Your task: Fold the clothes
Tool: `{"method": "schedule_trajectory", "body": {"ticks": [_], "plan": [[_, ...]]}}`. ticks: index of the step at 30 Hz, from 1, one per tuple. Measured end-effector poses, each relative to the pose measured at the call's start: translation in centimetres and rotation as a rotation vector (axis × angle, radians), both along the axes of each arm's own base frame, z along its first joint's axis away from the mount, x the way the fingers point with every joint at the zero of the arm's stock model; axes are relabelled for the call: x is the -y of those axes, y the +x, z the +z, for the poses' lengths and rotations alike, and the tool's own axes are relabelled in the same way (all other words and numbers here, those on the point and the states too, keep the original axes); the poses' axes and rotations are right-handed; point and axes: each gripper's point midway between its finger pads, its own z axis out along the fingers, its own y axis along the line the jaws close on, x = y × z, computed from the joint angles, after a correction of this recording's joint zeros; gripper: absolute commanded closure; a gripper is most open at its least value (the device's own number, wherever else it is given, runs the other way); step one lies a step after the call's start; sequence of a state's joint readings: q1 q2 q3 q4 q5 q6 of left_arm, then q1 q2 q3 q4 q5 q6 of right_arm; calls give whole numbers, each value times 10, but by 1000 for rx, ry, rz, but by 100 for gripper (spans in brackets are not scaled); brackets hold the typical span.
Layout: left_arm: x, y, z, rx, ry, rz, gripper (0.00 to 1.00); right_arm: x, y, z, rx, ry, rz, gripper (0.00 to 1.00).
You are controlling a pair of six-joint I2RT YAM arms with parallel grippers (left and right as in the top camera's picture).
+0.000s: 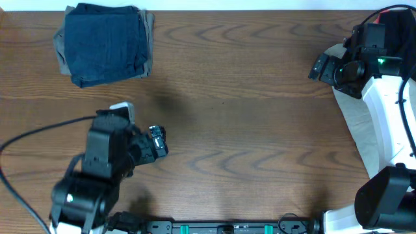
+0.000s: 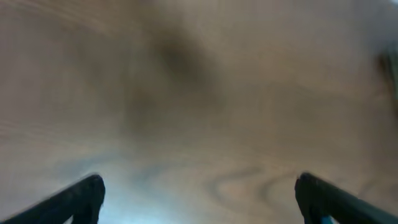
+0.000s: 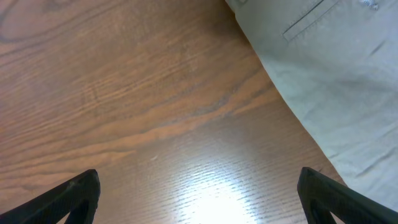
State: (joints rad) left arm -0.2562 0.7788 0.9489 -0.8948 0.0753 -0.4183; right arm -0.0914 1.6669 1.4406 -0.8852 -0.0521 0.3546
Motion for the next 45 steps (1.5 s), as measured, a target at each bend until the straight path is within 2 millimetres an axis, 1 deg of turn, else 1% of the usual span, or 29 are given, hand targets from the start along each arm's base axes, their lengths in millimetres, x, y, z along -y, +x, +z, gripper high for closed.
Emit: {"method": "schedule_trajectory", "body": {"ticks": [1, 3, 7, 9, 11, 18, 20, 23, 25, 26, 29, 35, 45], "plan": [[-2, 3, -1, 60, -13, 9, 2, 0, 0, 0, 0, 0, 0, 1], [-8, 1, -10, 116, -25, 33, 2, 0, 0, 0, 0, 0, 0, 1], [-23, -7, -40, 215, -43, 78, 2, 0, 0, 0, 0, 0, 0, 1], [-26, -10, -52, 260, -50, 82, 2, 0, 0, 0, -2, 0, 0, 1], [-26, -9, -58, 335, -60, 71, 2, 0, 0, 0, -1, 0, 0, 1], [-21, 8, -49, 615, -68, 22, 2, 0, 0, 0, -2, 0, 0, 1], [-21, 12, -49, 677, -61, 14, 2, 0, 0, 0, -2, 0, 0, 1], [-23, 18, -56, 734, -48, 18, 2, 0, 0, 0, -2, 0, 0, 1], [-28, 20, -65, 731, -37, 35, 2, 0, 0, 0, -2, 0, 0, 1], [-31, 20, -67, 733, -32, 46, 2, 0, 0, -1, -2, 0, 0, 1], [-42, 21, -63, 751, -13, 89, 2, 0, 0, 0, -2, 0, 0, 1], [-59, 21, -67, 735, 36, 152, 2, 0, 0, 0, -2, 0, 0, 1], [-63, 21, -67, 734, 52, 163, 2, 0, 0, -1, -2, 0, 0, 1]]}}
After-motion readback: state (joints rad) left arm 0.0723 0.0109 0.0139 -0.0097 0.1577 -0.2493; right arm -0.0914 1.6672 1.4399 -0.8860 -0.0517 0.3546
